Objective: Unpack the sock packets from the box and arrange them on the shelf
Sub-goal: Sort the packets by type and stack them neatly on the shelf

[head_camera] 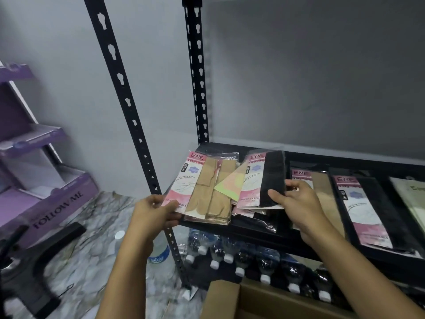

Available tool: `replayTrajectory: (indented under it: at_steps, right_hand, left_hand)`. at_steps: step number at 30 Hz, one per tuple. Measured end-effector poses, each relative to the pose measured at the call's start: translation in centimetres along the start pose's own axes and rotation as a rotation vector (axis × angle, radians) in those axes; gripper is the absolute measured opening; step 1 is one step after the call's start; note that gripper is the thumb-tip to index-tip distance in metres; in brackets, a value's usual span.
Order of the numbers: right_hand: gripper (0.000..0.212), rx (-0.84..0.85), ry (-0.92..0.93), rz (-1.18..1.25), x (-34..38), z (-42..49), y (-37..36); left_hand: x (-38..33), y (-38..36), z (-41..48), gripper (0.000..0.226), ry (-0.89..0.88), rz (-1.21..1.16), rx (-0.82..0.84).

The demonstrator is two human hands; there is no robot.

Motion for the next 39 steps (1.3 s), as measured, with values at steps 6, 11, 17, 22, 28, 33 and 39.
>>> replayTrajectory:
  at_steps: [6,11,17,22,28,33,39]
  right_hand:
    - [0.043,-0.015,0.088,0.118,1.1,-1.2,2.9]
    - [0.042,-0.109,0.203,0.098,2.5,-2.1,6.7]
    - [0.038,-0.195,0.311,0.141,3.9,-4.3,11.6]
    - [0.036,-0.266,0.359,0.14,3.7,-5.2,15.6]
    - [0.035,-0.349,0.381,0.165,3.4,-5.8,20.9]
    - [0.036,-0.424,0.364,0.173,2.7,-6.0,24.8]
    - [0.034,-0.45,0.324,0.175,1.9,-5.8,27.7]
  left_hand:
    - [-1.8,-1.0,-0.5,0.016,-0.071,-0.249,-0.1]
    - [-3.5,-3.4,-1.2,0.027,-0.128,-0.389,-0.104]
    - [-4.9,-9.2,-2.2,0.027,-0.131,-0.532,-0.012]
    - [-6.3,-15.4,-4.1,0.028,-0.139,-0.578,0.112]
    - [-7.7,-21.6,-6.2,0.026,-0.147,-0.618,0.226]
    - [-7.9,-24.8,-7.5,0.027,-0.124,-0.669,0.267]
    - [-8.2,-26.5,-8.4,0.021,-0.129,-0.664,0.323]
Point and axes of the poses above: each hand's wrist, its own z-axis towards the middle knuckle, its own y-axis out of the back of the hand, x = y × z, the point moved 10 cm from there along z, towards the middle knuckle, and after that the axes turned 15 degrees about -y, right-handed, at the moved point
